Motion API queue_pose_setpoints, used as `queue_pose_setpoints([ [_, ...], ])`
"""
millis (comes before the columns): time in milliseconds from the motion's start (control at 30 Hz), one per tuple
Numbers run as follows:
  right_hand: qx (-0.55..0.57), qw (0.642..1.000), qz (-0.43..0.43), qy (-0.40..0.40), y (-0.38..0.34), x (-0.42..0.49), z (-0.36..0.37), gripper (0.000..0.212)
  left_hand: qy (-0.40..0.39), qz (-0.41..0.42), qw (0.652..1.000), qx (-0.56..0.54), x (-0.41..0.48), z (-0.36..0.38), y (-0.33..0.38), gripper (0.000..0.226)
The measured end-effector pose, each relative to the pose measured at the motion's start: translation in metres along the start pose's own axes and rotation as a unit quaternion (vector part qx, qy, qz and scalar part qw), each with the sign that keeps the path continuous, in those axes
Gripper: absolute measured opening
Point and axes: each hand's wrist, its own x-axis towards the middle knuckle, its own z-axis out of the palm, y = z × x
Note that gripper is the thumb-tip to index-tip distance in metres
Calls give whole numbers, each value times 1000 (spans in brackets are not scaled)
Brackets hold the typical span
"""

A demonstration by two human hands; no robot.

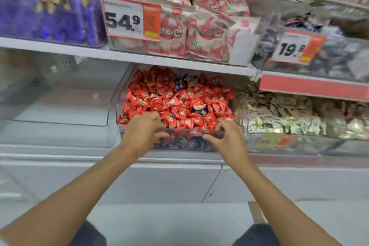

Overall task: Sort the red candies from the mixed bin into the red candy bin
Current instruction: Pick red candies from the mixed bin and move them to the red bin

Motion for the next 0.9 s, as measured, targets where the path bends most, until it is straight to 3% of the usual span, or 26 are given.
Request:
queue_pose_setpoints([
  [233, -1, 1000, 3, -20, -18, -16, -32, 42, 13, -43, 997, -60, -20, -35, 25, 17],
  [533, -31, 997, 45, -55, -23, -63, -47, 47, 21, -34, 999, -23, -62, -29, 49, 19],
  [767, -103, 992, 10, -76, -26, -67, -52, 46, 29, -46, 999, -1, -64, -36, 53, 31],
  [900, 5, 998, 17, -68, -48, -48, -74, 37, 93, -83, 988, -87, -50, -55, 54, 27],
])
